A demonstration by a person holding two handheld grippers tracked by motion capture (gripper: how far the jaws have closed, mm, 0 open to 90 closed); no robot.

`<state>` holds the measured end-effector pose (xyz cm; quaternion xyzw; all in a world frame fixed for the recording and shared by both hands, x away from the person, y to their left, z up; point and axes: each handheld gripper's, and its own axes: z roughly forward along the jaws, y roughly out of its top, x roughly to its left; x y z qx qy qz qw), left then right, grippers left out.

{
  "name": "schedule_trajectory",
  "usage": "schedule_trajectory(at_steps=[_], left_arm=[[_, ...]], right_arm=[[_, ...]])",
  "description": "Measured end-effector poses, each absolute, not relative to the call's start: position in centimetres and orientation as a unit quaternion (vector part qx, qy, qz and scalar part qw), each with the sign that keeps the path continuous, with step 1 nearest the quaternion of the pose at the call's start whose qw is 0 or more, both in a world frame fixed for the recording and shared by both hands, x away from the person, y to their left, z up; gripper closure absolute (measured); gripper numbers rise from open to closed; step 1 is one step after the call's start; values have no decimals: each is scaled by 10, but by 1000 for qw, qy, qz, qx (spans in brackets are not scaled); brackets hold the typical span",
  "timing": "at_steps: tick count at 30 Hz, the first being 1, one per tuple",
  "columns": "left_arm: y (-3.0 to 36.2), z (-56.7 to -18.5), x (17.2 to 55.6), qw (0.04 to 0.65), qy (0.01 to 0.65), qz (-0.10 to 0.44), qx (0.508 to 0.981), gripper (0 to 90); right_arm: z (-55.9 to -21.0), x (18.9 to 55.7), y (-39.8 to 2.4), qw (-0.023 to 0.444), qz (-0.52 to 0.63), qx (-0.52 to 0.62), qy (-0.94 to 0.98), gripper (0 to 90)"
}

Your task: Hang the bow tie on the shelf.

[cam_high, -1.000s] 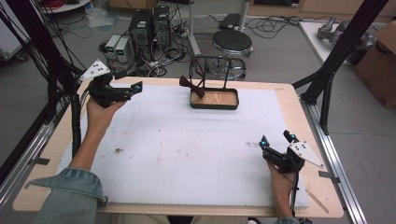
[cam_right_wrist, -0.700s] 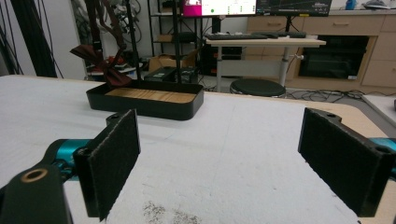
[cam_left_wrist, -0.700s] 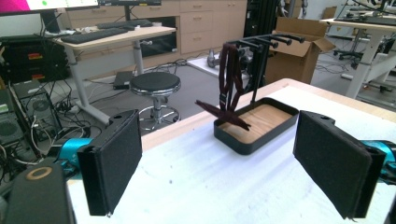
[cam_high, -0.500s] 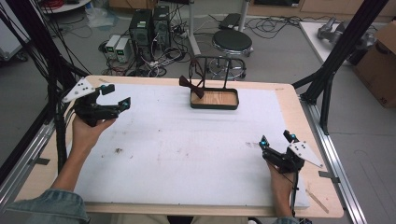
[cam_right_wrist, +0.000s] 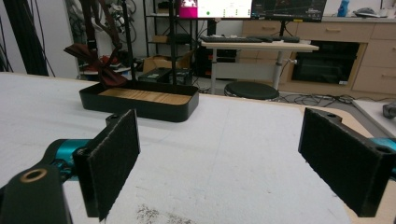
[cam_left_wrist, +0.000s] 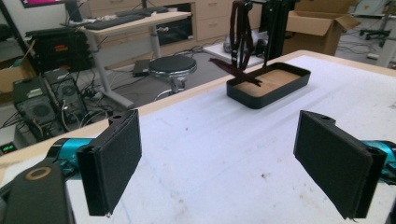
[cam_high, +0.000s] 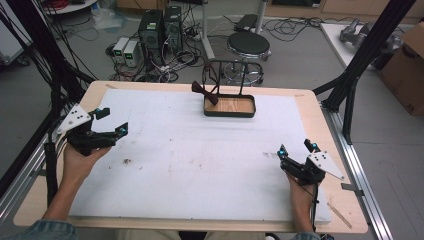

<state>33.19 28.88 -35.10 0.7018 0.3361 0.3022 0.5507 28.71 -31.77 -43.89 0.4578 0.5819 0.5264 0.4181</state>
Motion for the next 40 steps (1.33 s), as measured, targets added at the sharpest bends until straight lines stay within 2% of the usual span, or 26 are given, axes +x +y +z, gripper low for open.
schedule_trajectory(at_steps=[9,17,40], left_arm=[[296,-376,315,544,354,307,696,156],[291,-409,309,512,376,299,712,156],[295,-435,306,490,411,298,709,156]], right_arm=[[-439,287,-317,420,523,456,584,118],[-439,287,-316,421,521,451,589,119],[-439,287,-316,417,524,455,587,119]])
